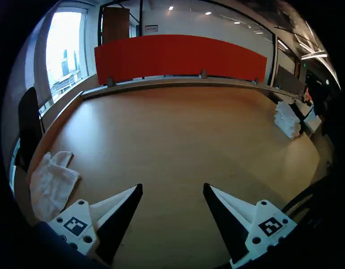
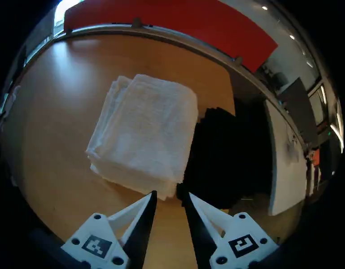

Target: Fold towel

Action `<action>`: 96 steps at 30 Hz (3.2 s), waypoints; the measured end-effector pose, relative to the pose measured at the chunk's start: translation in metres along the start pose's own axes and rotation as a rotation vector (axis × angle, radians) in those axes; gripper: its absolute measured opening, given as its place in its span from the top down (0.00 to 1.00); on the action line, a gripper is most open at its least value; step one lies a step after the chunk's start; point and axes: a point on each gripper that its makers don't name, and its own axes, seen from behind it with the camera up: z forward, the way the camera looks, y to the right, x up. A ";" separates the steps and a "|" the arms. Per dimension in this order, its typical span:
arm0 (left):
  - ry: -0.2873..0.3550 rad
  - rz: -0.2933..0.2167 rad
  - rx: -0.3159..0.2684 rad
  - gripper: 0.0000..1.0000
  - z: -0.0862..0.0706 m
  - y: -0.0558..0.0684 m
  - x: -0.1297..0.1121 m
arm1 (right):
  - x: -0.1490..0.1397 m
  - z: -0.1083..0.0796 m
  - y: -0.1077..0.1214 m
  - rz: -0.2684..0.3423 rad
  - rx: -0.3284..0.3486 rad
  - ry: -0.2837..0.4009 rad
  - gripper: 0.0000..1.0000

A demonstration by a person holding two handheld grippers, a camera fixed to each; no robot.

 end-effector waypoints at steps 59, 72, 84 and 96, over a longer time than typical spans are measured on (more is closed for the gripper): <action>-0.015 -0.004 0.018 0.00 0.003 -0.007 -0.002 | 0.042 0.030 -0.056 0.238 0.125 0.060 0.12; -0.016 -0.008 0.021 0.00 0.004 -0.007 -0.003 | 0.073 0.021 -0.044 0.217 0.118 0.123 0.12; -0.024 -0.009 0.035 0.00 0.003 -0.008 -0.004 | 0.121 0.029 -0.032 0.199 0.115 0.160 0.12; -0.027 -0.019 0.052 0.00 0.002 -0.010 -0.004 | 0.145 0.043 -0.030 0.193 0.124 0.157 0.12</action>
